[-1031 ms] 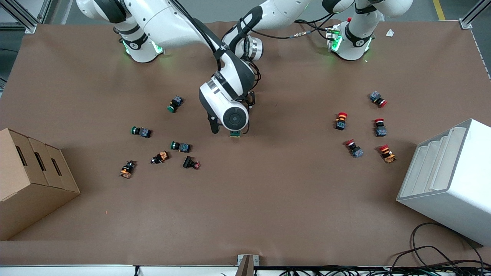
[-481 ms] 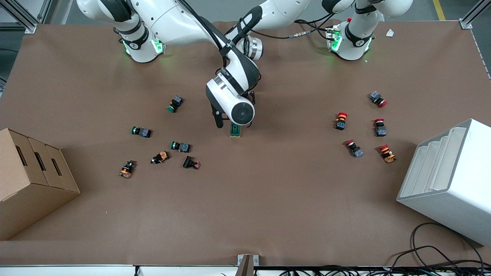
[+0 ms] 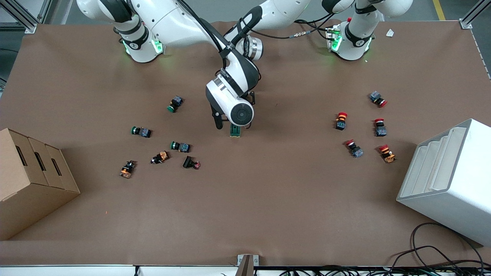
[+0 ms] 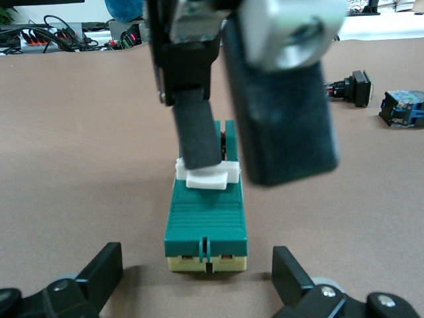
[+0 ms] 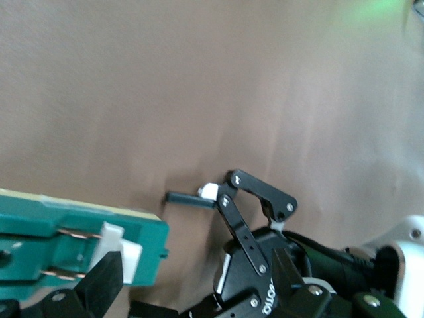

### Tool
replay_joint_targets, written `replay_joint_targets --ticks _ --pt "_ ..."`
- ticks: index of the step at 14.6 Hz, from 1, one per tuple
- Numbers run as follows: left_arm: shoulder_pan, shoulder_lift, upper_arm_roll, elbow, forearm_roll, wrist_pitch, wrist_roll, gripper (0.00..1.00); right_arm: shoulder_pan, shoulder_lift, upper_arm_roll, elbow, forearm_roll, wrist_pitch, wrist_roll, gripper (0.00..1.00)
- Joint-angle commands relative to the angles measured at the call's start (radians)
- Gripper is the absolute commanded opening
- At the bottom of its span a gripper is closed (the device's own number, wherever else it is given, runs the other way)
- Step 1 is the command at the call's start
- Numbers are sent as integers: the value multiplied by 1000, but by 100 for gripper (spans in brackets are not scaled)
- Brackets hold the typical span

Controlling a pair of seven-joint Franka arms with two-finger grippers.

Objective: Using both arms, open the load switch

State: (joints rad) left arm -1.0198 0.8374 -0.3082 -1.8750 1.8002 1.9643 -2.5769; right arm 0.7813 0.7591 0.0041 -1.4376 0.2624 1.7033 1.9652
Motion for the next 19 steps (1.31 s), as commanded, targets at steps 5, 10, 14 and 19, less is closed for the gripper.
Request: replay_joint_targets --ticks 5,10,14,19 --pt "4 45 4 8 -1 25 -6 99 -244 -222 -3 -13 -84 -163 -453 100" --pt "7 22 -8 13 -27 25 17 99 -431 -337 -3 -10 -206 -212 -932 100" --pt "10 -20 -29 30 -178 27 122 99 -559 -386 -3 -7 -247 -211 -1303 100" --pt "15 -89 -31 54 -318 28 161 99 -747 -394 -4 52 -247 -212 -1773 100"
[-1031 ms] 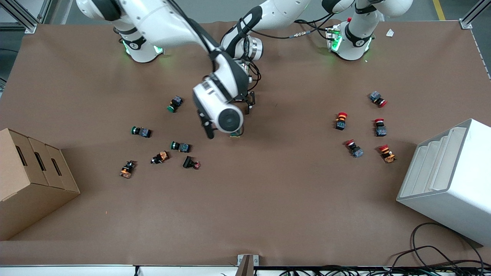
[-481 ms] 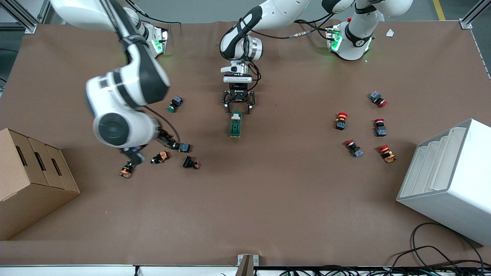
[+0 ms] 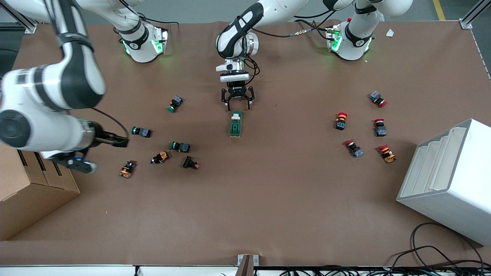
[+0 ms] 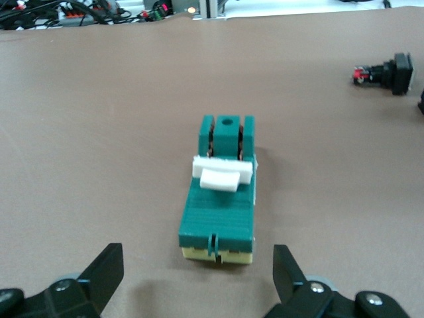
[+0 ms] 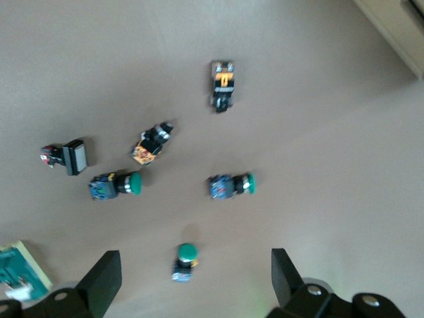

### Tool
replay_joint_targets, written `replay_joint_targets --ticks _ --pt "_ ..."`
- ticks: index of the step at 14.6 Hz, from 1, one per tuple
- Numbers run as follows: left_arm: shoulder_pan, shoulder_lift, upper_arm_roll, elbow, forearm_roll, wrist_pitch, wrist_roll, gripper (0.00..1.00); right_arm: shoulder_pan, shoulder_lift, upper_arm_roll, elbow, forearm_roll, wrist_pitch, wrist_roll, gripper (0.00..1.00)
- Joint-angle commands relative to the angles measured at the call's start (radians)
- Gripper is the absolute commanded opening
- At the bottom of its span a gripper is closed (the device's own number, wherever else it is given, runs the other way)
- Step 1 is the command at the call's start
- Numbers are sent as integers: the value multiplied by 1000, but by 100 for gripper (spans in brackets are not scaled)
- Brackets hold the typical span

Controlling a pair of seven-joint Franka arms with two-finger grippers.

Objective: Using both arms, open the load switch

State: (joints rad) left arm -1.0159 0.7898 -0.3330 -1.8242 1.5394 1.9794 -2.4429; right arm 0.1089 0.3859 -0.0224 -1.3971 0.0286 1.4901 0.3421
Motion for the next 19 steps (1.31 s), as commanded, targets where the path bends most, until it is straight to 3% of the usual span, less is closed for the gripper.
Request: replay_joint_targets --ticks 1,5,10,16,19 --pt "11 -41 -6 32 -105 12 45 99 -106 -22 24 23 -13 1 -202 100" --pt "13 -89 -3 115 -324 7 194 99 -147 -38 22 68 -74 -59 -327 100" --pt "52 -191 5 163 -548 -36 364 100 -152 -38 22 133 -125 -80 -327 100" --pt "174 -290 5 240 -741 -97 520 100 -157 -38 39 173 -110 -148 -319 100" --pt "249 -342 5 272 -837 -99 642 100 -178 -84 29 156 -13 -175 -330 100"
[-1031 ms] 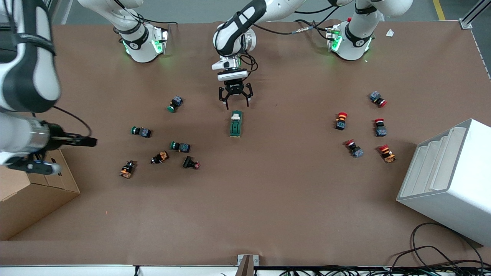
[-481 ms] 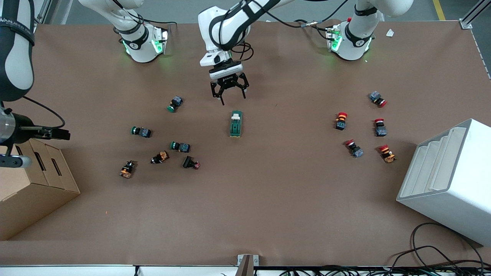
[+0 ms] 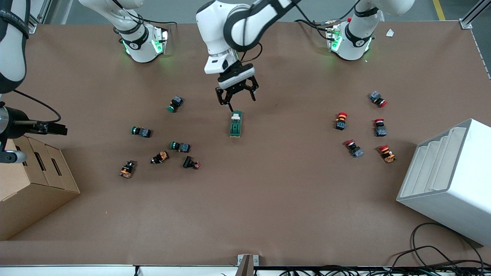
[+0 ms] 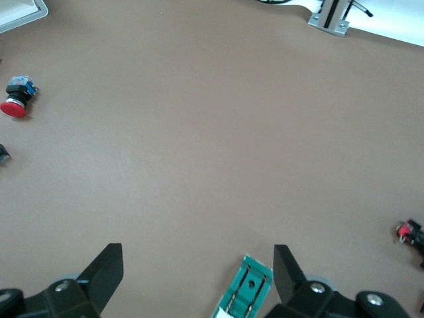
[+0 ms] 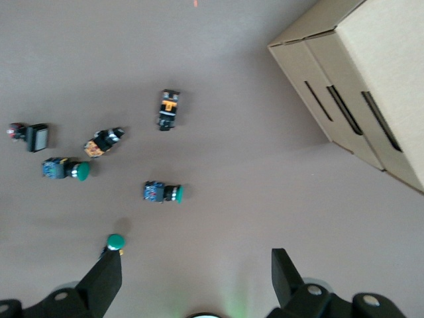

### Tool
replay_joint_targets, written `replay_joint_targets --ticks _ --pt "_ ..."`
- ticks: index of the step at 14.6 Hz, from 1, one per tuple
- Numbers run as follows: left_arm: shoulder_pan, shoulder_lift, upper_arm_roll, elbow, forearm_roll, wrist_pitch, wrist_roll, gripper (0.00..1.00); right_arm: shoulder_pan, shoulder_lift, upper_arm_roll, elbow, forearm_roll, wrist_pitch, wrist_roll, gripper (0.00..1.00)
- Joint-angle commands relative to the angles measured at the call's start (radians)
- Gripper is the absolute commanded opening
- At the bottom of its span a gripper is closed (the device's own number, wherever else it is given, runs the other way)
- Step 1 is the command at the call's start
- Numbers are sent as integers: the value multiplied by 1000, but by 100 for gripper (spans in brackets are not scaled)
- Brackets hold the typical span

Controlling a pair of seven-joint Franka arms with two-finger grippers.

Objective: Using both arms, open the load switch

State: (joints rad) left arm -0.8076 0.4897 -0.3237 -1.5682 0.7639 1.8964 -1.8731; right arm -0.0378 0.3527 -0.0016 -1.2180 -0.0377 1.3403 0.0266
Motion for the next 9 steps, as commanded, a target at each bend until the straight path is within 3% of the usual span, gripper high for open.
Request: replay_joint_targets --ticks 1,9 --pt "66 -55 -3 25 -92 -17 103 100 -43 -60 8 -25 58 -39 -22 100" --pt "335 -137 -5 118 -323 -85 529 100 -56 -176 5 -101 50 -44 -54 100"
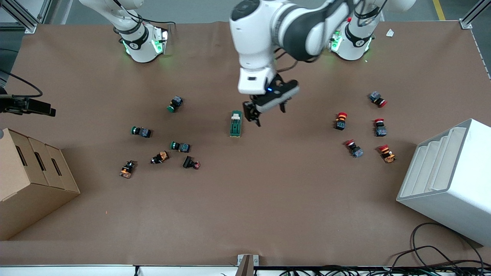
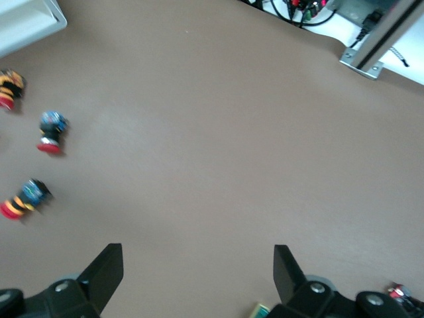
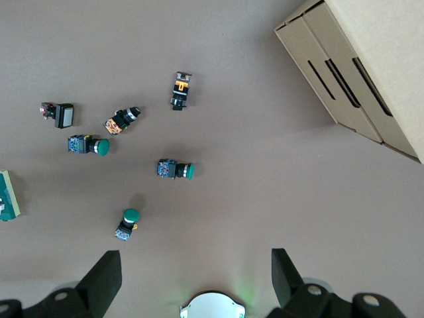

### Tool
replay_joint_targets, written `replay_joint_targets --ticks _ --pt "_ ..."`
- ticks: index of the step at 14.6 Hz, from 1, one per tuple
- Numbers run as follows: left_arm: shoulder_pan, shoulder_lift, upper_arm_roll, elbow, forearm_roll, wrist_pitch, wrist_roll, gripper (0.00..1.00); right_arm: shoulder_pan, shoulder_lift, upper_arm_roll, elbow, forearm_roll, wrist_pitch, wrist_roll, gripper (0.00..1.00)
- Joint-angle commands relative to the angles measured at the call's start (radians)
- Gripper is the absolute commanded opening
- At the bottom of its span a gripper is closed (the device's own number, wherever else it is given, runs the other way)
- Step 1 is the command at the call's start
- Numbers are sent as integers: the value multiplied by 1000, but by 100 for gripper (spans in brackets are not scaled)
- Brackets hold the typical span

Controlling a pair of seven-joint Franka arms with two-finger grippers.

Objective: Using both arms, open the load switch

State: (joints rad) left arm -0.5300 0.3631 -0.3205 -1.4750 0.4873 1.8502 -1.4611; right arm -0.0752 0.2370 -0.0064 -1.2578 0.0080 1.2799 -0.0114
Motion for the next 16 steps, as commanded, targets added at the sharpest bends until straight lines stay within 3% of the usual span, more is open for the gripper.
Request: replay_joint_targets --ticks 1,7,11,16 --pt "96 -13 -12 30 -55 -52 187 100 -15 -74 9 -66 3 16 -16 100" --pt "277 -56 -9 52 -147 -81 562 100 9 -255 9 -282 -26 130 -16 100" --pt "383 -105 4 47 -286 -85 807 100 57 -289 -10 -293 -29 122 -16 100" --pt "416 -186 162 42 -467 -183 1177 100 81 -312 -37 -287 -36 107 -18 100"
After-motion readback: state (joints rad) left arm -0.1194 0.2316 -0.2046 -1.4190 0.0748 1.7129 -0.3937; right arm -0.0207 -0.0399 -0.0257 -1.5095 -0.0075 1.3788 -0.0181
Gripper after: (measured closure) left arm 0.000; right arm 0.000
